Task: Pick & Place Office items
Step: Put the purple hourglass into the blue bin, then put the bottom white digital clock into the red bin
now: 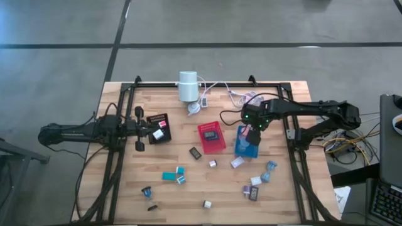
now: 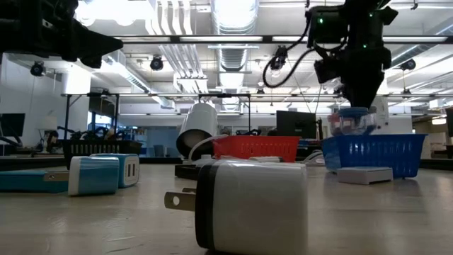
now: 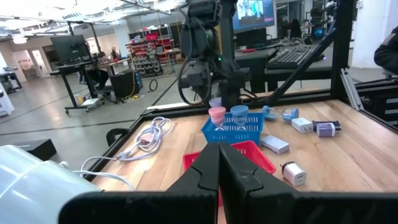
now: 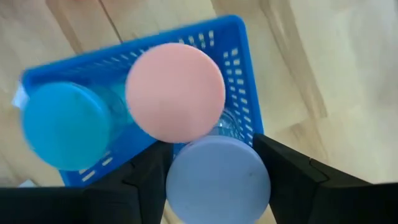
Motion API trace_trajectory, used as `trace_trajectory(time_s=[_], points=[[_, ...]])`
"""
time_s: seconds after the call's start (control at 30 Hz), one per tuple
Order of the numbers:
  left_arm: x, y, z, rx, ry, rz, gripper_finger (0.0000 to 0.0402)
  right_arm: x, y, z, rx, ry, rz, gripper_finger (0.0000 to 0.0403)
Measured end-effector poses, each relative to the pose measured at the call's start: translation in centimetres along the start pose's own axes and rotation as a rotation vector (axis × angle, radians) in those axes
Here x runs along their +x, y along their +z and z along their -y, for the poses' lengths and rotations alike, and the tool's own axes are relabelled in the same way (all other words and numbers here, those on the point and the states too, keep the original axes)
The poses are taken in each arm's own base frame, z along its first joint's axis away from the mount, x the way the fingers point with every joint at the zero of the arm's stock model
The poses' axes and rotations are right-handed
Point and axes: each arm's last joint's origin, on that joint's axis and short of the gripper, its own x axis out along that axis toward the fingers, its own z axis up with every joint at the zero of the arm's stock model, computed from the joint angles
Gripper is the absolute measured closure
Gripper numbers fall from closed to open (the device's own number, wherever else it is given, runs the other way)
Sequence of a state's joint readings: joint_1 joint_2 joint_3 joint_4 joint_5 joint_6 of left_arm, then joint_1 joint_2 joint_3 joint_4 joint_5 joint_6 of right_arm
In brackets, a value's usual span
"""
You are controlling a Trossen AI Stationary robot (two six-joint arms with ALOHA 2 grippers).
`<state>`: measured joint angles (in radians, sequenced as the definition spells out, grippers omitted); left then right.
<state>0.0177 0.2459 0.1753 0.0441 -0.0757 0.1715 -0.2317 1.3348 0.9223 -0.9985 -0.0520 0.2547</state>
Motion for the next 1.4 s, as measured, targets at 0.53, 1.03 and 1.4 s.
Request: trace_trajectory(time_s=[0.53,1.03,1.4], points=[[0.0,0.0,0.0,-0.011,-0.001,0.0,0.0396,-0.8,0.3,-0.2,-0.026,0.022,-0.009,0.0144],[0.0,-0.1,0.0,-0.014,-0.003,-0.014,0.0396,-11.6,1.6,-2.8,-0.267,0.137,0.571,0.0152],[0.0,-0.3,0.0,0.008,-0.003,-0.032,0.0396,-10.8,-2.3,-4.6,-0.553,0.274,1.376,0.0275]])
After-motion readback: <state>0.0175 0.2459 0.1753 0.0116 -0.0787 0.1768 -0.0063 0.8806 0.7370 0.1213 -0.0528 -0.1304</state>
